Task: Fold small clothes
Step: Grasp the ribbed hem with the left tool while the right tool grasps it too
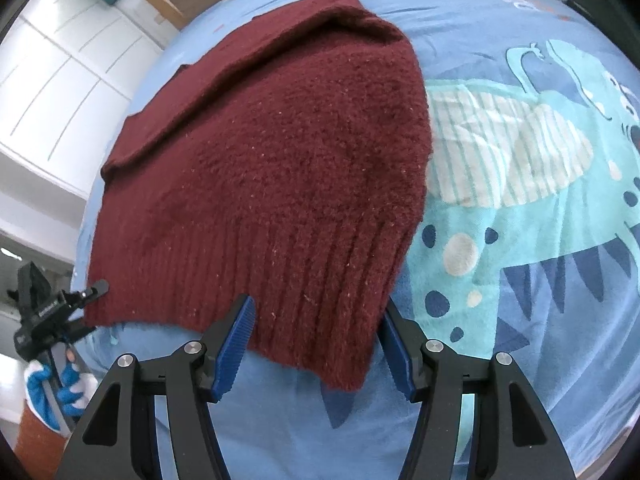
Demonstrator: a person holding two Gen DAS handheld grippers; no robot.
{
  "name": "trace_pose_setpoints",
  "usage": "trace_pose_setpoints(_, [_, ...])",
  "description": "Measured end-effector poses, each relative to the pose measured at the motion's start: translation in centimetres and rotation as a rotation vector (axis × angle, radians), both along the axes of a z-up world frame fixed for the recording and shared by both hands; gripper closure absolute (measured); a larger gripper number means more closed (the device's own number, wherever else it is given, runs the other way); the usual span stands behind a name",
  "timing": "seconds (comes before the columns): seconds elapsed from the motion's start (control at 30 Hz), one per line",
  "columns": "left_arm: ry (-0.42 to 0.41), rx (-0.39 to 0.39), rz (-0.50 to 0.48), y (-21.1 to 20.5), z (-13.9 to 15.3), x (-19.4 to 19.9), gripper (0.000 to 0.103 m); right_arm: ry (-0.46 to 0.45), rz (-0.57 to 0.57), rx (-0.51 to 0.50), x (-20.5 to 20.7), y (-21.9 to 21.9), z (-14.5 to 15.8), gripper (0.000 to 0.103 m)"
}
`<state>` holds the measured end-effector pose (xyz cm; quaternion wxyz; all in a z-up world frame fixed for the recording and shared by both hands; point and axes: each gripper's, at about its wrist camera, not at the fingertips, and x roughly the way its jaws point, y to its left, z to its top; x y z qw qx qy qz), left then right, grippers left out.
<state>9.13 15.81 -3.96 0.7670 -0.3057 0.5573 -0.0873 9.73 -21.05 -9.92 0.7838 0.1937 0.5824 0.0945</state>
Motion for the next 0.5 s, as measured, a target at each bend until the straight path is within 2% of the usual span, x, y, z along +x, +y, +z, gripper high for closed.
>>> trace_pose_setpoints(0.2, [0.006,-0.050,0.020,1.6,-0.4,-0.6,0.055,0.000,-0.016,0.047,0.2,-0.2,-0.2,0.042])
trace_pose_setpoints(0.27, [0.005,-0.061,0.031,1.8,-0.4,-0.7,0.055,0.000,-0.010,0.063,0.3,0.0,-0.3,0.050])
trace_pose_setpoints(0.37, [0.002,-0.072,0.035,2.1,-0.4,-0.9,0.056,0.002,0.012,0.077,0.4,0.5,-0.3,0.054])
trace_pose_setpoints(0.5, [0.004,-0.085,0.040,3.0,-0.6,-1.1,0.065,-0.001,0.011,0.098,0.2,0.0,-0.4,0.059])
